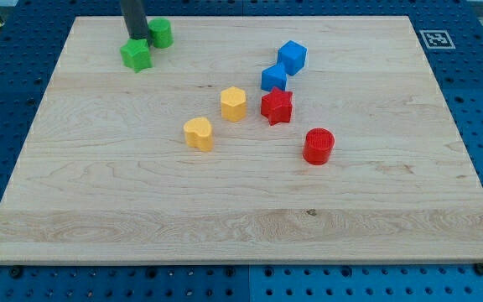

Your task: Slide the green star above the yellow hexagon

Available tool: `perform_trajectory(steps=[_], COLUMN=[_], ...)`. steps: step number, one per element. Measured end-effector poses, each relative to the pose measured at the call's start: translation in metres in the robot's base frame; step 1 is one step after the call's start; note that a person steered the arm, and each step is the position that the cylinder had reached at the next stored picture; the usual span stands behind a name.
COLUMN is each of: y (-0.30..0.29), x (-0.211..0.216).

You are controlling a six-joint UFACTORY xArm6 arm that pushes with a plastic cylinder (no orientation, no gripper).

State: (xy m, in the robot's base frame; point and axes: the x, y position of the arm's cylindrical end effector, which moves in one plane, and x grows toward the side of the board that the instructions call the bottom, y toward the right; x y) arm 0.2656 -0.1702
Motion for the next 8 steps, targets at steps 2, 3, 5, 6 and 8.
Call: perform_trajectory(steps=[2,3,5,6,8], y=[-0.018,-0.033,-0.055,-0.054,-0.036], x=[0.002,0.004,0.017,0.033,0.022])
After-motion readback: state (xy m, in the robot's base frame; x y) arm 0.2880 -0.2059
